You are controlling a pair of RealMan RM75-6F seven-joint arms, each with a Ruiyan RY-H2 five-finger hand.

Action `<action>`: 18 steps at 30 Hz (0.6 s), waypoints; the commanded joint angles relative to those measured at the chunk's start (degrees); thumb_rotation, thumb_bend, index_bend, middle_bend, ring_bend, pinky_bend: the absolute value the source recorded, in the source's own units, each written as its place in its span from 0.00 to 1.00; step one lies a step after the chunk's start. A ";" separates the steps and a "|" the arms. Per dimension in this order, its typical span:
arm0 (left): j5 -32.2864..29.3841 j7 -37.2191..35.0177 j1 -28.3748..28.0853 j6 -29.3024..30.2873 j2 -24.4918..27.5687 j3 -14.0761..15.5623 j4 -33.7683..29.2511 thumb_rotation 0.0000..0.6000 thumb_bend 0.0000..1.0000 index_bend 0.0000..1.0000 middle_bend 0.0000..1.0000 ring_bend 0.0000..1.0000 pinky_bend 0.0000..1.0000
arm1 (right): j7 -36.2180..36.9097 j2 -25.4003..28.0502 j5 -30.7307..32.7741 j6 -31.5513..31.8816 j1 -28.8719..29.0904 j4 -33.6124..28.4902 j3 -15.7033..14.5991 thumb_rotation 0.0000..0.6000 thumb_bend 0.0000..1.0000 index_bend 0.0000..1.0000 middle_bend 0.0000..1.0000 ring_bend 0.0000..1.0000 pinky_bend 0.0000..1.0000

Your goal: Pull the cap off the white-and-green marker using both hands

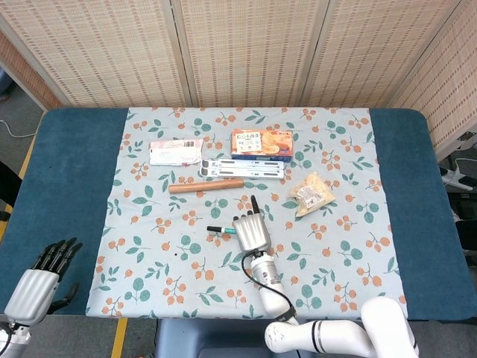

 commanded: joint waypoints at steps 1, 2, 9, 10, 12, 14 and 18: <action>1.47 0.61 -1.29 0.48 -2.84 -1.11 0.77 1.00 0.43 0.06 0.03 0.01 0.19 | -1.43 4.50 -0.74 0.39 -0.69 -6.36 -0.72 1.00 0.41 0.84 0.81 0.43 0.00; 1.88 1.39 -1.88 0.25 -3.70 -1.52 0.73 1.00 0.43 0.08 0.06 0.03 0.22 | -1.74 5.25 -0.63 0.45 -0.70 -7.61 -0.62 1.00 0.41 0.84 0.81 0.43 0.00; -0.87 8.55 -9.35 -10.33 -10.33 -5.40 -3.23 1.00 0.43 0.16 0.19 0.18 0.40 | -1.51 8.94 1.30 0.65 -0.93 -15.28 0.44 1.00 0.41 0.84 0.81 0.43 0.00; -2.26 9.72 -10.69 -12.42 -11.72 -6.34 -3.26 1.00 0.43 0.16 0.19 0.19 0.41 | -1.40 9.37 1.51 0.69 -0.96 -16.10 0.33 1.00 0.41 0.84 0.81 0.43 0.00; -4.21 10.70 -12.44 -14.88 -13.94 -7.62 -3.24 1.00 0.42 0.17 0.19 0.21 0.43 | -0.92 9.86 2.18 0.69 -1.12 -17.31 0.27 1.00 0.41 0.84 0.81 0.43 0.00; -6.30 10.92 -14.08 -16.91 -16.67 -8.86 -3.07 1.00 0.41 0.17 0.20 0.23 0.46 | -0.32 10.31 3.09 0.66 -1.24 -18.58 0.33 1.00 0.41 0.84 0.81 0.43 0.00; -10.46 11.42 -15.85 -17.63 -22.64 -11.60 -1.17 1.00 0.39 0.18 0.23 0.29 0.53 | 0.35 10.90 3.18 0.63 -1.04 -19.74 -0.34 1.00 0.41 0.84 0.81 0.43 0.00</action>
